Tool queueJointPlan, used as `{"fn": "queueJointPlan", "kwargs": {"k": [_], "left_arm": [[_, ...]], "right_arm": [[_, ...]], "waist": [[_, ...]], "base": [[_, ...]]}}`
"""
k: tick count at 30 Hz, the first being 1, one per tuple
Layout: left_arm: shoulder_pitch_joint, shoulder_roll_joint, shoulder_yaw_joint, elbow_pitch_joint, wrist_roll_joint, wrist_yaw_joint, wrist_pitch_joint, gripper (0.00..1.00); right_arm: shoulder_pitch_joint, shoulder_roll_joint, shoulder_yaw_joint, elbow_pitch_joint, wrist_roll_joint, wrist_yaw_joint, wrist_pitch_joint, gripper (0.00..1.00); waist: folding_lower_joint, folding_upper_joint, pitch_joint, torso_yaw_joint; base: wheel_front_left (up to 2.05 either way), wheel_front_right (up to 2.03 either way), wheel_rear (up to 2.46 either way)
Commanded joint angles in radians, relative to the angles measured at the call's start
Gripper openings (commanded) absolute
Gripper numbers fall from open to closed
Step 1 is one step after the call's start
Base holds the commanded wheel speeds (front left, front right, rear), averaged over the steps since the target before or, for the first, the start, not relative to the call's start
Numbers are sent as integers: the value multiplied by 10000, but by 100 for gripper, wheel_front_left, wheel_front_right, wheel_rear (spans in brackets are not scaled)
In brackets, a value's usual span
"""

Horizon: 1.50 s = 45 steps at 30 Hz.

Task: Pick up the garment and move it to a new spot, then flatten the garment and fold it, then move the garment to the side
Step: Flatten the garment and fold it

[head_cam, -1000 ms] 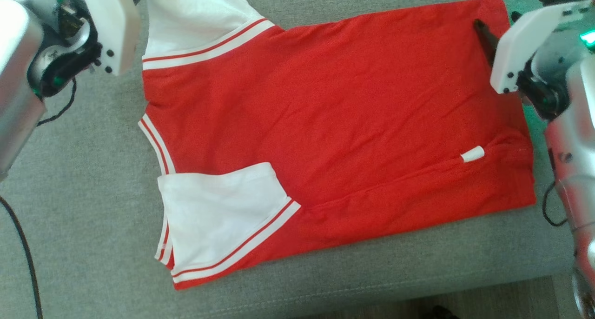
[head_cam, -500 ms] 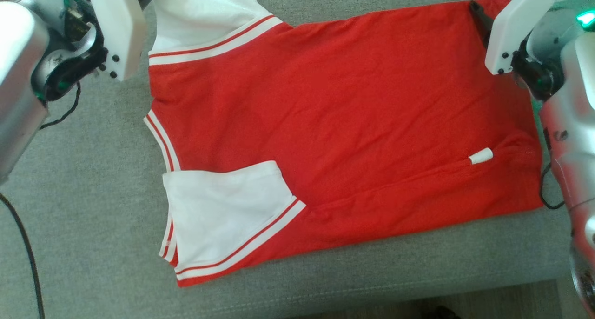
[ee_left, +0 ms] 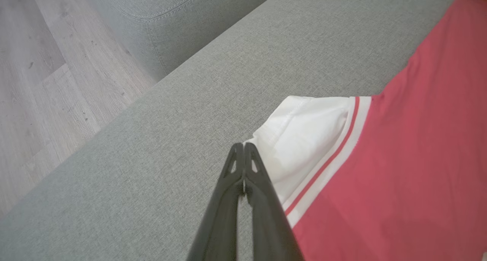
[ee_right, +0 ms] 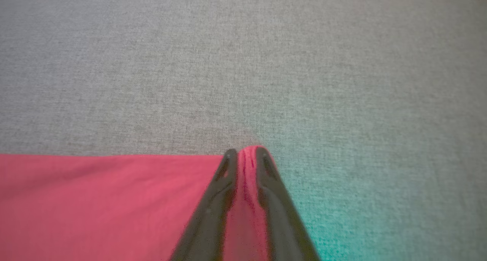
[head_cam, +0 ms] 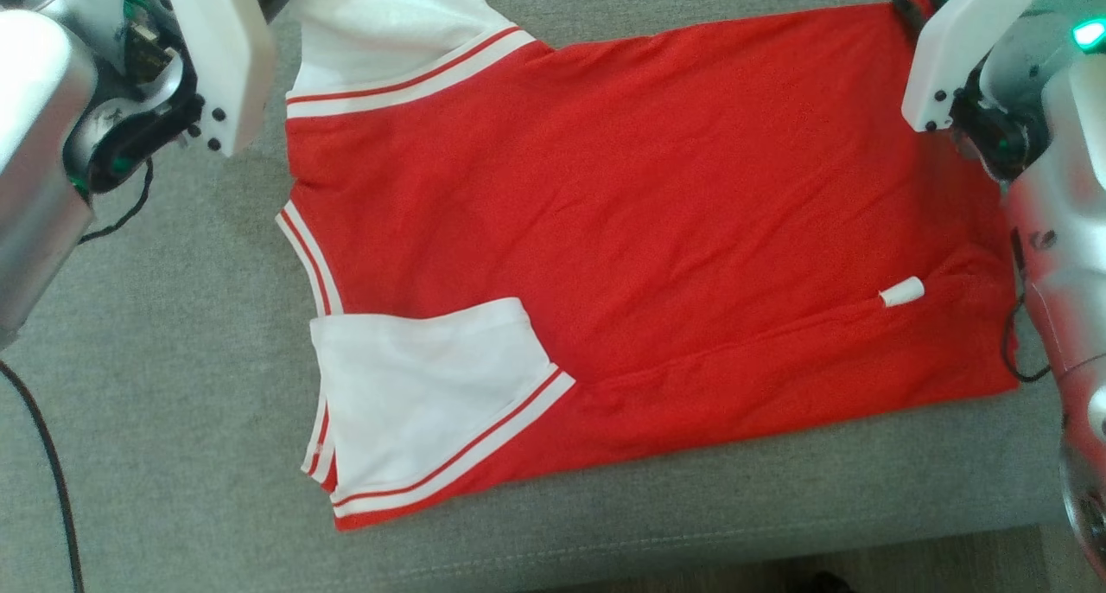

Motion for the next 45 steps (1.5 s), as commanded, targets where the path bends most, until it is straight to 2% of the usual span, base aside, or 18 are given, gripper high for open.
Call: {"fn": "queueJointPlan", "kwargs": {"k": [1,4,13,20,30,37,45], "left_arm": [[-306,448,425,-142,41,9,-90,0],[-331,450,387,-127,172,-10,-312,0],[-713,424,647,276,842,135,-1980,0],[-847,104,941,755,752,313,-2743,0],[111,-100,1053,653,47,333,-3155,0],[1437,146,1199,-421,-559,768,-3517,0],[3292,886,1283,-2404,-1148,1737,-3710,0]], "right_arm": [[-201,-20,44,-188,34,-9,-113,0],[-286,-27,53,-108,1,-9,-309,0],[-487,-167,-397,-146,464,-9,-1250,0],[-384,-425,-762,-313,973,-9,-1726,0],[673,-830,-1035,-866,1695,-9,-2054,0],[1896,-1082,-1231,-1675,1883,-9,-2246,0],[3306,-1165,-1706,-2711,1958,-9,-2118,0]], "waist": [[0,0,0,6],[0,0,-31,5],[0,0,-244,-53],[0,0,-535,-22],[0,0,-1056,274],[0,0,-1338,531],[0,0,-1541,658]], "base": [[0,0,0],[0,0,0],[0,0,0],[0,0,0],[0,0,0],[0,0,0],[0,0,0]]}}
